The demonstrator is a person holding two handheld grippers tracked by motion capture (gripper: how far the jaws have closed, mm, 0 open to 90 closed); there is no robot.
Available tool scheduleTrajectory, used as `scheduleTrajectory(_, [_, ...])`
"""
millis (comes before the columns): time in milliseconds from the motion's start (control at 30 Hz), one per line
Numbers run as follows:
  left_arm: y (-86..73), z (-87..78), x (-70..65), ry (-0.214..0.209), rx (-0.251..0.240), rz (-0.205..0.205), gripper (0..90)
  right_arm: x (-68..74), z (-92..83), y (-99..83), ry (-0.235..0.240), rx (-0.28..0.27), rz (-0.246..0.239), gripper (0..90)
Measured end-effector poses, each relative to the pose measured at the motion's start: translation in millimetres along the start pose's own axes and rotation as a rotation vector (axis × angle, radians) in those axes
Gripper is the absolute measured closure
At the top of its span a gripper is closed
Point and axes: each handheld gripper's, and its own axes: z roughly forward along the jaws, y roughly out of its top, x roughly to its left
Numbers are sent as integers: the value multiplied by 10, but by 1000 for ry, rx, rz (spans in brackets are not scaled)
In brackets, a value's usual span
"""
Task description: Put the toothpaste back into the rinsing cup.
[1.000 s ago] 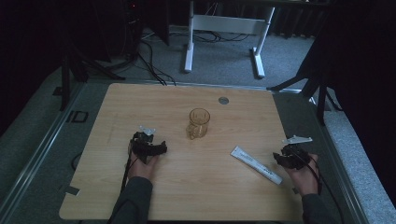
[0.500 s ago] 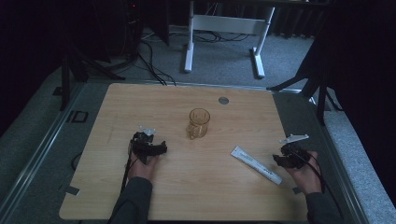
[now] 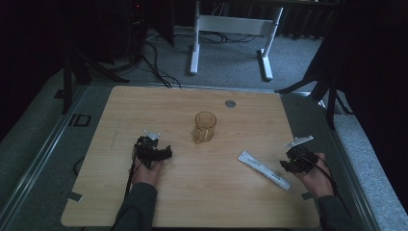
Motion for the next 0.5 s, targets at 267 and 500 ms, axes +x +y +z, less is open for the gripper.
scheduleTrajectory(267, [0, 0, 0, 0, 0, 0, 118, 13, -21, 24, 5, 34, -20, 621])
scheduleTrajectory(500, [2, 2, -1, 1, 0, 0, 118, 72, -36, 91, 18, 69, -71, 672])
